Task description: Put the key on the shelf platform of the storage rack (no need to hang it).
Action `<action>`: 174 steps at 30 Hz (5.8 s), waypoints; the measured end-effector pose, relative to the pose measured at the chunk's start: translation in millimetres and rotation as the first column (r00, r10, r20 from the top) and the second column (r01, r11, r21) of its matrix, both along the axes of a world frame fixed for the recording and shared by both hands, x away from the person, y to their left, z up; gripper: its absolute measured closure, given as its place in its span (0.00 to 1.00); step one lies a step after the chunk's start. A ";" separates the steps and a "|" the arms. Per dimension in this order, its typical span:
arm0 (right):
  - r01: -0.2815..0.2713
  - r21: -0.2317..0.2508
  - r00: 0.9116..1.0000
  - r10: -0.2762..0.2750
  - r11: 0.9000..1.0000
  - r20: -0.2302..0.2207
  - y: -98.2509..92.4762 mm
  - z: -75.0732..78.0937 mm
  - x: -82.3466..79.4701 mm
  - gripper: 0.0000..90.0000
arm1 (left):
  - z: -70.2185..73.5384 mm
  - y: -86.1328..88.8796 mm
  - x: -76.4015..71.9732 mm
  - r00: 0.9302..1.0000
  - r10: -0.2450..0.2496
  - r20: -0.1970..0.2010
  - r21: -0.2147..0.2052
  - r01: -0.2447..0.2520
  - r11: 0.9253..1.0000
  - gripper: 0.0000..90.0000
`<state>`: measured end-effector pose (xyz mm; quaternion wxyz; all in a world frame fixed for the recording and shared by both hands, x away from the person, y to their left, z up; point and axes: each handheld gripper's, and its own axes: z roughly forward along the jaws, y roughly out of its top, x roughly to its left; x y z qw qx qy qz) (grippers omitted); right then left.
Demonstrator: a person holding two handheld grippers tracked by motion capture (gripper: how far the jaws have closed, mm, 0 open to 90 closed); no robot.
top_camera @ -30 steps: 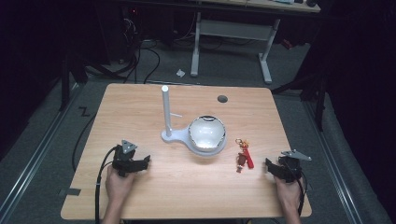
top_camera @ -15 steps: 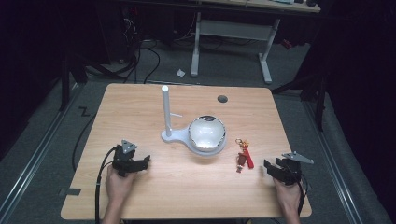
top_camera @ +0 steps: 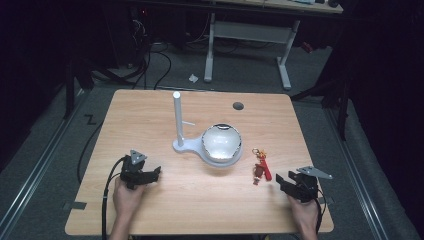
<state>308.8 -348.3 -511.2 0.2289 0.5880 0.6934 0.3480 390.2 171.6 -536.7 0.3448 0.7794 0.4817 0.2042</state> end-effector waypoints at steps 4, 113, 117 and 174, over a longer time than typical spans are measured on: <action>-0.021 0.004 1.000 0.021 1.000 0.001 6.0 0.5 -0.6 0.47 | 0.0 0.0 0.0 1.000 0.000 0.000 0.000 0.000 1.000 0.23; -0.213 -0.074 0.964 0.222 0.974 0.144 38.4 65.6 19.3 0.71 | 0.0 0.1 0.0 1.000 0.000 -0.001 -0.002 0.000 1.000 0.23; -0.228 -0.053 0.961 0.233 0.972 0.148 37.9 72.1 17.5 0.71 | 0.0 0.1 0.0 1.000 0.000 -0.001 -0.002 0.000 1.000 0.23; -0.462 -0.046 0.862 0.460 0.886 0.214 93.2 132.2 34.6 0.71 | 0.0 0.1 0.0 1.000 0.000 -0.001 -0.001 0.000 1.000 0.23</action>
